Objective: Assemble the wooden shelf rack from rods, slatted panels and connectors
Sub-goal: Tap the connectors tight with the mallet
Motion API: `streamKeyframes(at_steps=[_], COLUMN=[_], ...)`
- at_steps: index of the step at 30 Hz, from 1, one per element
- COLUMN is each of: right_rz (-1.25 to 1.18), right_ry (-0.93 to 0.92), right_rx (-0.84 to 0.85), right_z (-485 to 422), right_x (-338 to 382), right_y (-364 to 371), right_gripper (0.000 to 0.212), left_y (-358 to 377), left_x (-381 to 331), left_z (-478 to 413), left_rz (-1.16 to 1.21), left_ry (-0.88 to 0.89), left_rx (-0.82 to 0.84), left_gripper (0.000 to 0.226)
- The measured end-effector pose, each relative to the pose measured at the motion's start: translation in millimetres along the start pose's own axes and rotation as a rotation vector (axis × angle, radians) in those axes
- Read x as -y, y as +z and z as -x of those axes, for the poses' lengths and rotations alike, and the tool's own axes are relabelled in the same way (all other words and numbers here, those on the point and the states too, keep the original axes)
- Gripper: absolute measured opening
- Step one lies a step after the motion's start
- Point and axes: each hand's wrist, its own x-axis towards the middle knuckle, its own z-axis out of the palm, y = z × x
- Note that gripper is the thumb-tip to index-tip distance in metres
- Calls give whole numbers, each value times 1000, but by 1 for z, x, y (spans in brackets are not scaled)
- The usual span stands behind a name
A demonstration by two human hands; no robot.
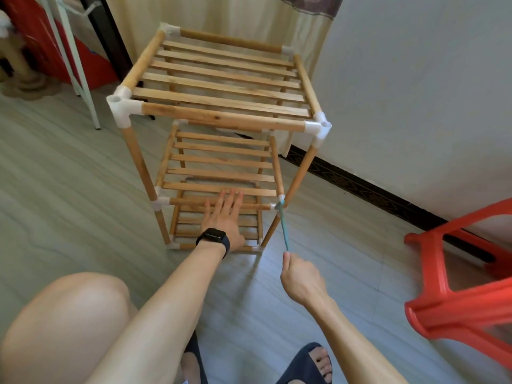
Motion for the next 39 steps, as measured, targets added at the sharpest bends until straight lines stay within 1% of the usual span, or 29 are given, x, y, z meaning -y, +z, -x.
streamKeyframes(at_steps=[1,3,4,5,6,8,9,10,12,14,15,17,18,19,20,21,22,23,24,26,28,30,33,36,39], right_rz=[-73,-375,-459,-465,-407,-130,-15,16,-83,-141,-147,-160,-167,-189,-213,-235,-261,-285,-304,-340,-365,-384,-411,-418,-399], right_ry=[7,-106,-176,-222,-212,-82,-41,-30,-3,21,47,103,117,135,147,150,151,154,161,169,165,146,100,29,-72], right_rx=[-64,-275,-348,-357,-294,-5,90,112,61,15,12,26,32,25,21,18,15,4,-9,-42,-75,-99,-110,-101,-64], right_z=[0,1,2,1,-3,-8,-7,-5,3,11,15,20,21,22,22,22,23,23,24,25,24,23,24,25,25], right_x=[-3,3,7,6,5,2,-3,-9,-20,-31,-39,-52,-56,-60,-64,-67,-69,-71,-72,-75,-75,-72,-58,-34,-10], right_y=[2,-7,-10,-12,-12,-4,0,3,3,0,-3,-8,-9,-12,-15,-19,-22,-24,-27,-31,-36,-36,-28,-11,4], right_gripper=[51,42,38,36,36,42,46,49,51,50,49,48,47,47,46,46,46,46,46,47,47,47,47,46,41], left_y=[0,0,0,0,1,1,0,-2,-2,-13,-23,-53,-70,-90,-107,-118,-123,-124,-121,-109,-96,-89,-88,-97,-107], left_x=[0,0,0,0,1,0,-1,-1,0,-4,-12,-40,-55,-77,-101,-123,-140,-153,-161,-165,-162,-158,-144,-113,-73], left_z=[-1,-1,-1,-1,0,1,2,2,3,1,-1,-8,-9,-11,-12,-13,-16,-18,-19,-17,-11,-1,13,21,32], left_rz=[-8,-20,-19,-15,-10,-11,-5,-1,8,99,183,421,599,824,1086,1329,1481,1552,1574,1543,1485,1462,1517,1543,1542], left_ry=[9,4,1,5,5,-2,-2,4,-1,-39,-41,2,39,80,104,92,56,3,-45,-71,-51,-5,50,67,84], left_rx=[6,-13,-12,0,2,-11,-5,5,15,45,40,-56,-118,-144,-138,-132,-156,-213,-293,-410,-452,-413,-308,-204,-120], left_gripper=[114,114,115,116,116,115,115,114,110,101,92,72,60,47,40,46,54,59,60,56,52,50,50,69,80])
